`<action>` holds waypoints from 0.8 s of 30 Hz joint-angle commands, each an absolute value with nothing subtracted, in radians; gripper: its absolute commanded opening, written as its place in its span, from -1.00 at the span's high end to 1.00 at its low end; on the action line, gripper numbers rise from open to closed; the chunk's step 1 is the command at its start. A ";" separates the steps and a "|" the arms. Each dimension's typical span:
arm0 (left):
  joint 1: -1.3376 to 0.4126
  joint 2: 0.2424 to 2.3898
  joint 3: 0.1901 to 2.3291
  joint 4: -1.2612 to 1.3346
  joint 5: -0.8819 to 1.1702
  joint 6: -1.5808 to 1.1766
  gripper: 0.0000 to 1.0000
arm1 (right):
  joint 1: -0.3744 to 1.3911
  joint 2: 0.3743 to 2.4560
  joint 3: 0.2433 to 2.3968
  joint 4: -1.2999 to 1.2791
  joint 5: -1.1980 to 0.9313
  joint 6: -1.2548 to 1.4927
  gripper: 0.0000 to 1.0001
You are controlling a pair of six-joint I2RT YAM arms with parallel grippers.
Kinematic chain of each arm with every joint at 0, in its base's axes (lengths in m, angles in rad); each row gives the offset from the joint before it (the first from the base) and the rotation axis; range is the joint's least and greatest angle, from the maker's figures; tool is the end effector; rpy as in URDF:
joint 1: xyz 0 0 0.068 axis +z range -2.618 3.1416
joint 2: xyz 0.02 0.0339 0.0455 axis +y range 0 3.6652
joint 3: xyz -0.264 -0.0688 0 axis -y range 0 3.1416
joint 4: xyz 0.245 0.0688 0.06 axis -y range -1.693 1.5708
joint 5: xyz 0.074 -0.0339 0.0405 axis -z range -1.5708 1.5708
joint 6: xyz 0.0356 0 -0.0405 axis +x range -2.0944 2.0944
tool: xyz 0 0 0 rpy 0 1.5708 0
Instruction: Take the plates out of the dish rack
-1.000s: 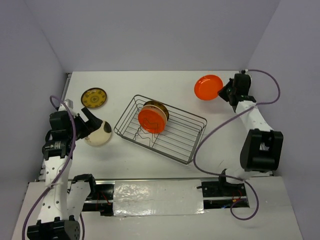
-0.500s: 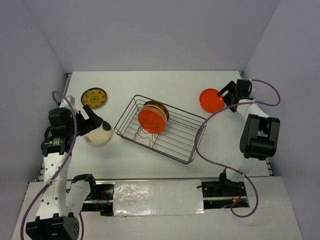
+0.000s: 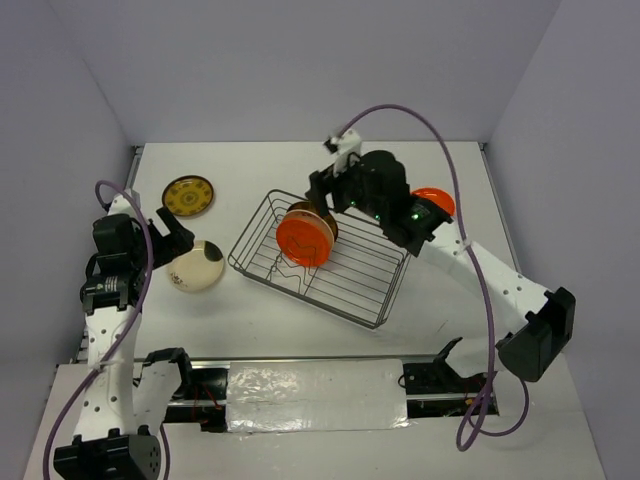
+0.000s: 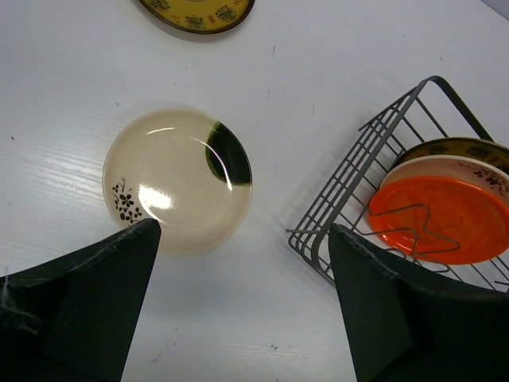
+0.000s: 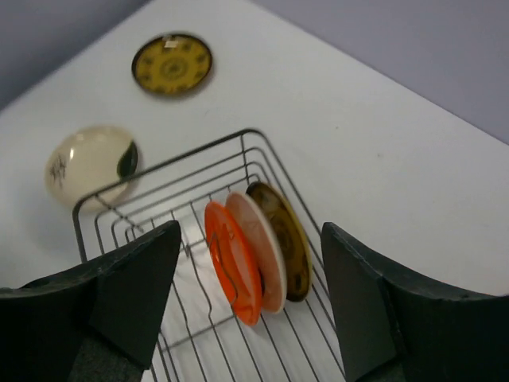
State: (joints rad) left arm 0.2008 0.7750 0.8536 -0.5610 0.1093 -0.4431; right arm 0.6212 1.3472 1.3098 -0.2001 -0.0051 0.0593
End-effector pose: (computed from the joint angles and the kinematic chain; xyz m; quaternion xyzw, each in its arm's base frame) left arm 0.1652 0.0297 0.3265 -0.2435 0.8193 -0.1089 0.5075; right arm 0.2561 0.1835 0.3959 -0.2194 0.7546 0.2082 0.5822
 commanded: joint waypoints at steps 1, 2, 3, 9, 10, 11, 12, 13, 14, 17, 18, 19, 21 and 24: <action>0.204 0.753 0.845 -0.529 0.109 -0.425 -0.99 | 0.730 1.416 1.356 -0.382 0.064 -0.224 -0.54; 0.206 0.753 0.844 -0.528 0.113 -0.423 -0.99 | 0.751 1.452 1.365 -0.400 0.095 -0.232 -0.45; 0.204 0.755 0.844 -0.526 0.121 -0.425 -0.99 | 0.781 1.469 1.370 -0.416 0.133 -0.239 -0.35; 0.201 0.750 0.839 -0.525 0.133 -0.422 -0.99 | 0.810 1.574 1.420 -0.448 0.149 -0.261 -0.10; 0.198 0.747 0.839 -0.523 0.133 -0.422 -0.99 | 0.816 1.601 1.428 -0.452 0.152 -0.267 -0.08; 0.196 0.747 0.839 -0.523 0.133 -0.422 -0.99 | 0.819 1.614 1.437 -0.463 0.156 -0.267 -0.07; 0.195 0.744 0.839 -0.523 0.135 -0.422 -0.99 | 0.821 1.629 1.445 -0.468 0.158 -0.268 -0.02; 0.193 0.744 0.839 -0.523 0.135 -0.422 -0.99 | 0.822 1.640 1.457 -0.469 0.169 -0.268 -0.01; 0.192 0.742 0.839 -0.523 0.135 -0.422 -0.99 | 0.827 1.663 1.463 -0.469 0.175 -0.268 0.00; 0.192 0.744 0.838 -0.522 0.135 -0.422 -0.99 | 0.825 1.695 1.468 -0.457 0.180 -0.267 0.05; 0.193 0.747 0.838 -0.523 0.137 -0.423 -0.99 | 0.827 1.703 1.473 -0.454 0.173 -0.265 0.09; 0.192 0.749 0.839 -0.523 0.137 -0.422 -0.99 | 0.825 1.716 1.473 -0.451 0.173 -0.262 0.10; 0.192 0.753 0.839 -0.523 0.138 -0.420 -0.99 | 0.827 1.732 1.479 -0.448 0.172 -0.261 0.17; 0.192 0.755 0.838 -0.523 0.141 -0.420 -0.99 | 0.830 1.755 1.486 -0.451 0.187 -0.258 0.29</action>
